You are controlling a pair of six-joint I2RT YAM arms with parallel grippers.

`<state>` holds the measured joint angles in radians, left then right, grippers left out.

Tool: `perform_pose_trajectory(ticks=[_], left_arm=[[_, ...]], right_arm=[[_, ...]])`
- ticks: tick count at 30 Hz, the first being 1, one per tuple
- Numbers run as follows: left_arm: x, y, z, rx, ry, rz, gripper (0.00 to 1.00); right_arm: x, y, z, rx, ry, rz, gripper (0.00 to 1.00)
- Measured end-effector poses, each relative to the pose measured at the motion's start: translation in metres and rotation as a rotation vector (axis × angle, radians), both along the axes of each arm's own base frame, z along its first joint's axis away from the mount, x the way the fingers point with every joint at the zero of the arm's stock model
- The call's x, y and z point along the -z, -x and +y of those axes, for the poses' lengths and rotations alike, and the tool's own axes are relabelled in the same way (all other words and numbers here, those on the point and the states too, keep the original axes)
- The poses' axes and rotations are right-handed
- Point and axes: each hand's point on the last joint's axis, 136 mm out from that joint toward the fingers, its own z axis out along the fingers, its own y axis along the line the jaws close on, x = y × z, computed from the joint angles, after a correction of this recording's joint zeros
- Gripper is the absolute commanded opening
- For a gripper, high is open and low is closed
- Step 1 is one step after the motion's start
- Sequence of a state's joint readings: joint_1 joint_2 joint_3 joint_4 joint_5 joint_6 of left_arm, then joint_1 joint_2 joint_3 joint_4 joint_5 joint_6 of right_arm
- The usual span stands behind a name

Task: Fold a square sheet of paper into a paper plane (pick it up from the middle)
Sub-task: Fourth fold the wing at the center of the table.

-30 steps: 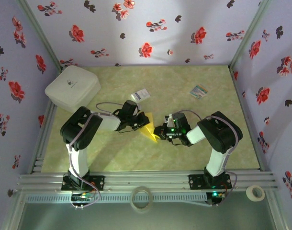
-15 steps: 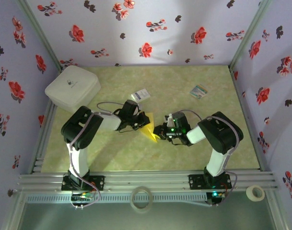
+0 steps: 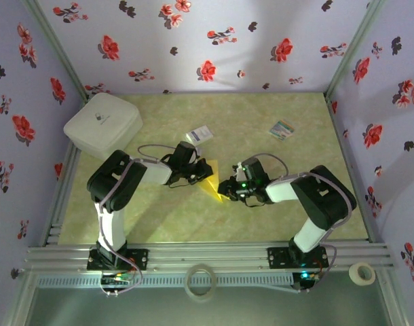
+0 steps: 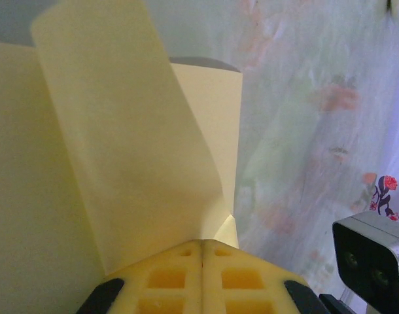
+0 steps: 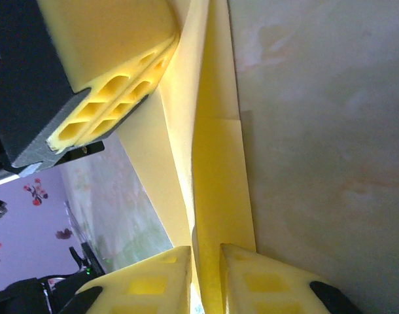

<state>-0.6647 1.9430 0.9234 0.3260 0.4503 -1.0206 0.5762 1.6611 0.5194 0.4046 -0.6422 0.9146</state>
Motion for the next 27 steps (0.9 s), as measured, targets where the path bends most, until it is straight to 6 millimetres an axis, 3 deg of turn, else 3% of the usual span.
perform_pose_trajectory(ticks=[5,11,18,27], left_arm=[[0.0,0.0,-0.001,0.003,0.003,0.001,0.02],[0.0,0.001,-0.001,0.005,0.005,0.001,0.02],[0.0,0.001,-0.001,0.005,0.005,0.001,0.02],[0.0,0.001,-0.001,0.005,0.005,0.001,0.02]], right_arm=[[0.004,0.001,-0.002,-0.005,0.029,0.005,0.11],[0.002,0.002,-0.001,-0.012,0.025,-0.001,0.18],[0.001,0.007,-0.003,-0.02,0.036,0.008,0.2],[0.004,0.012,-0.007,-0.024,0.057,0.019,0.12]])
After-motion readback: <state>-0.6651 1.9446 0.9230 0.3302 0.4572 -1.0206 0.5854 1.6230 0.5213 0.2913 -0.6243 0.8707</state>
